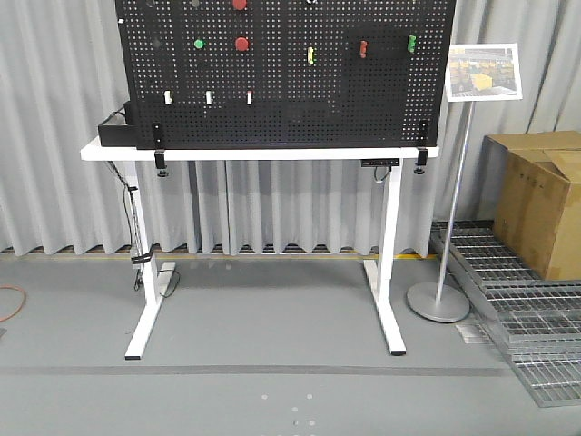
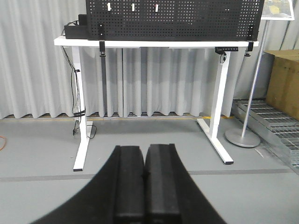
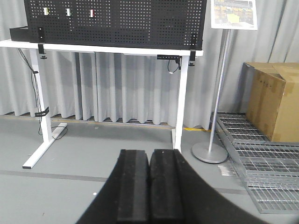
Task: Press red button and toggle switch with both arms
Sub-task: 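Drive the base forward toward the black pegboard on the white table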
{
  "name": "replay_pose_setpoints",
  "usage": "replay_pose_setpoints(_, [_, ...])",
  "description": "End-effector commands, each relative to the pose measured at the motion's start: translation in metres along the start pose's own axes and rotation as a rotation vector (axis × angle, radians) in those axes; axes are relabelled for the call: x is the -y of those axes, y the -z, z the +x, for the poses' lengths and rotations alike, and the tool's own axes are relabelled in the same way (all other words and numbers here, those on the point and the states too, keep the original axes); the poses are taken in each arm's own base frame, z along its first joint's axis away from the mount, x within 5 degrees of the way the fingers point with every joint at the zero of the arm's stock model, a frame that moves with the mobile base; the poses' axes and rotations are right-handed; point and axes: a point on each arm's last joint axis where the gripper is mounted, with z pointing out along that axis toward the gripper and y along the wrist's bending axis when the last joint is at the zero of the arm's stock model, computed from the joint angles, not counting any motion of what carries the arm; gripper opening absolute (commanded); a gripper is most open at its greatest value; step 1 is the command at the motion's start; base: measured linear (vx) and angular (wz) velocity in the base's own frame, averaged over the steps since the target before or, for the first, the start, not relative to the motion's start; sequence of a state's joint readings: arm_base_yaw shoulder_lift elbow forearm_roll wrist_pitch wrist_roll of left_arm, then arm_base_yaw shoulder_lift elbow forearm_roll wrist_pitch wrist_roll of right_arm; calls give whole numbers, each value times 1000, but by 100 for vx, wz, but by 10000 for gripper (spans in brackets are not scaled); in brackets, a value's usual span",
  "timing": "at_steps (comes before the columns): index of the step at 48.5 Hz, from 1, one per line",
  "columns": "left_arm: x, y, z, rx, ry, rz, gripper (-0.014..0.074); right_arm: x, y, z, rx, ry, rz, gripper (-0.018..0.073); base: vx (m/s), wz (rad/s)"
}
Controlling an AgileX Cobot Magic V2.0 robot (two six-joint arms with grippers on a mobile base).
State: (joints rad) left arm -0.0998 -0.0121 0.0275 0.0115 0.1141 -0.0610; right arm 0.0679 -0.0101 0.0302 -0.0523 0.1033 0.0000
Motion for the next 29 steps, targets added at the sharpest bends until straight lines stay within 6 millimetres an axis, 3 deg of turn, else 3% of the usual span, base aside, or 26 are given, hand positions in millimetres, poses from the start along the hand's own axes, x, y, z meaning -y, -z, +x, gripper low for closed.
replay_pose_setpoints(1, [0,0,4,60,5,6,2,0,1,-4,87,13,3,-3,0,-1])
replay_pose_setpoints(29, [0,0,4,60,5,6,2,0,1,-4,87,13,3,-3,0,0])
